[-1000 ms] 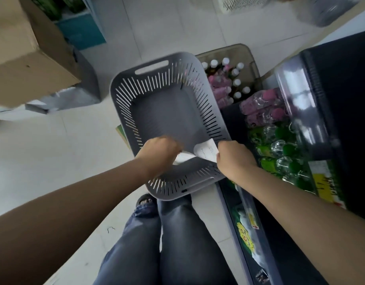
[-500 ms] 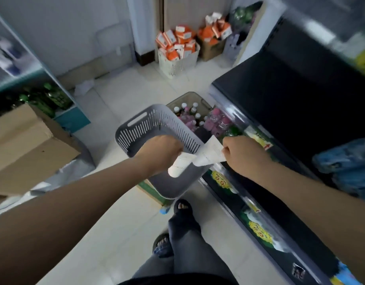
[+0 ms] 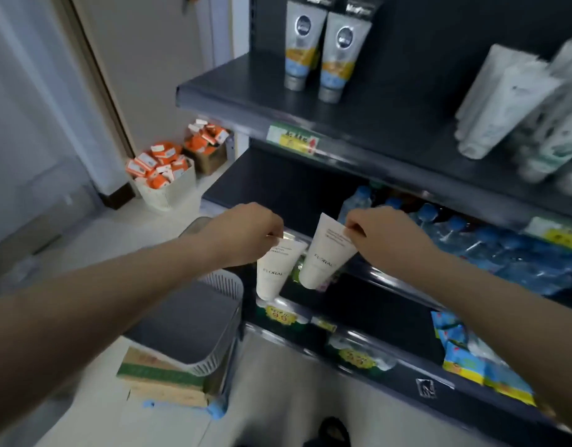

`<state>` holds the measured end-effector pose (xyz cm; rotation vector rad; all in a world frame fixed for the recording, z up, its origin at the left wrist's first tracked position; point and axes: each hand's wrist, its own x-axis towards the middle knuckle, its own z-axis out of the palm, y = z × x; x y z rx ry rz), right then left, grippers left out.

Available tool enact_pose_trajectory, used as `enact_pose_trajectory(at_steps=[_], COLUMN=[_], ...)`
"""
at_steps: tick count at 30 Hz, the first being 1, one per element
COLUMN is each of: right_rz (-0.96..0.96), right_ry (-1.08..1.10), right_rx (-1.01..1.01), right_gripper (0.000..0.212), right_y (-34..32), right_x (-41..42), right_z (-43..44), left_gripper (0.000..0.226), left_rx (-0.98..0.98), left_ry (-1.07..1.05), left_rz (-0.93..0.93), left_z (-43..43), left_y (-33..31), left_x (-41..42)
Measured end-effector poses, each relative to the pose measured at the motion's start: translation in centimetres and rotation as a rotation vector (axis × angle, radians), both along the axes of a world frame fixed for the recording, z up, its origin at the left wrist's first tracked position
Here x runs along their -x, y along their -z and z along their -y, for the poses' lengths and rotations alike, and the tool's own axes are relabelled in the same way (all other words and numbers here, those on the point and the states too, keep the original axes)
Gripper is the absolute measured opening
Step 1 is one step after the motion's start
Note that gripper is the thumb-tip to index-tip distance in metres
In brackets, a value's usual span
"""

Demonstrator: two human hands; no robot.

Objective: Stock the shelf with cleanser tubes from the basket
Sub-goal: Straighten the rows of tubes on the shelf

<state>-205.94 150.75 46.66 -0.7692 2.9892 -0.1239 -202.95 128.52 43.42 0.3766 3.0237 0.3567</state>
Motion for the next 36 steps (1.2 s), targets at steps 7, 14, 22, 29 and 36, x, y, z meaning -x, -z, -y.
enact_pose_trajectory(at_steps=[7,14,22,29,36], right_rz=[-0.075,-0.093,-0.136,-0.189,-0.21], right_ry=[0.149,0.184,0.241,0.266,0.325], right_rx=[0.041,0.053,0.141,0.2,0.283], right_gripper=[0.019,0.019,0.014,0.013,0.012], right_y=[-4.3,-8.8,-12.4,-14.5,-17.3], right_x=[-1.1,-2.5,-4.2,-3.8,-1.2], right_z=[-11.1,-22.5,-34.1,-41.4,-46.4], left_gripper=[0.018,0.018,0.013,0.011,0.008], left_rx=[0.024,0.074,0.039,-0.045,-0.086], left_ry=[0.146,0.226,0.276,0.307,0.316], left_rz=[-0.038,-0.085,-0.165,-0.223,-0.256], left_z=[-10.0,-21.1,-32.8,-40.4,-45.2], left_y=[-5.7,-10.8,-15.2,-18.2,-21.2], left_x=[1.4,2.1,2.3,3.6,6.7])
